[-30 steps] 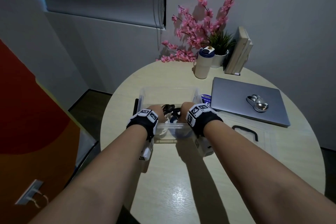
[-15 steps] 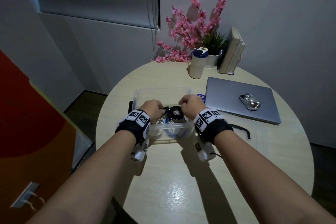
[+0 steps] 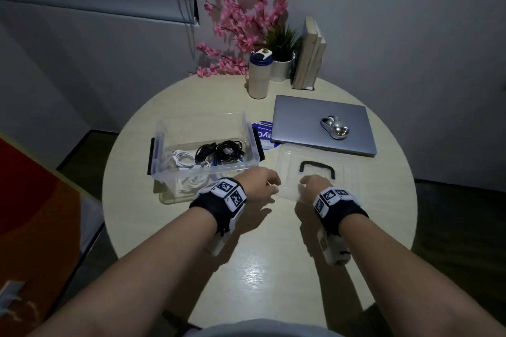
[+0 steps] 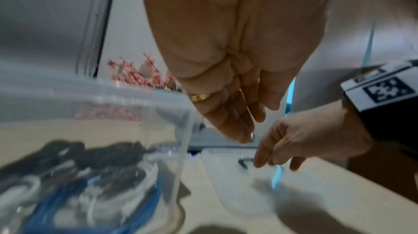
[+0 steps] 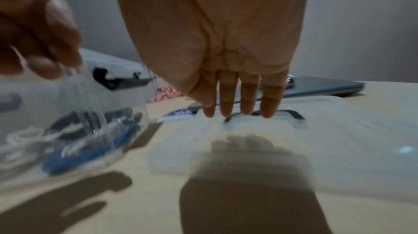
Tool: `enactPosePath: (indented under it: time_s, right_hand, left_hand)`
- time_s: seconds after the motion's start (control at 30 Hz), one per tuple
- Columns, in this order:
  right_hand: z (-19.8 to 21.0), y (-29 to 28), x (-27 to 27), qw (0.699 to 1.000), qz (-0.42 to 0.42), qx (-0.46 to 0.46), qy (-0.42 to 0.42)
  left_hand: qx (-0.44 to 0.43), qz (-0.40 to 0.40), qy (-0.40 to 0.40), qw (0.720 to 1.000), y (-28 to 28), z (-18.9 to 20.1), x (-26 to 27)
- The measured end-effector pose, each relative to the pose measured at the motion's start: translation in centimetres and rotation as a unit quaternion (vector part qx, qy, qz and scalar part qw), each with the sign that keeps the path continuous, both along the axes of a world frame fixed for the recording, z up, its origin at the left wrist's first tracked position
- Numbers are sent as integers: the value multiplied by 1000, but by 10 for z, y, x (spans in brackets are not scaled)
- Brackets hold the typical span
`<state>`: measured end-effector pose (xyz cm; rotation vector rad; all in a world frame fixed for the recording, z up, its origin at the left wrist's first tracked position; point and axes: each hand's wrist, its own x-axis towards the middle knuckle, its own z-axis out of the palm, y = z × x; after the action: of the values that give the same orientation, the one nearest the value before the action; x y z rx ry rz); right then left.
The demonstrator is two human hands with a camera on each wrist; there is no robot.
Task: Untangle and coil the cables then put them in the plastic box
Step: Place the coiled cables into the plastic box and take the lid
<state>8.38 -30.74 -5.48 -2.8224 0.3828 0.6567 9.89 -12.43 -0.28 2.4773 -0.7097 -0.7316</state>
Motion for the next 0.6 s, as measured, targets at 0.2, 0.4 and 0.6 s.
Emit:
enactPosePath:
  time_s: [0.2, 0.4, 0.6]
  right_hand:
    - [-16, -4, -31, 997, 73, -17, -19]
    - [0, -10, -33, 992, 13, 119, -45]
    - [8, -36, -46, 993, -63, -82, 60]
  left_hand:
    - [89, 47, 26, 995, -8, -57, -16]
    - [99, 146, -2, 984, -5, -77, -28]
    - [86, 230, 2, 969, 0, -82, -33]
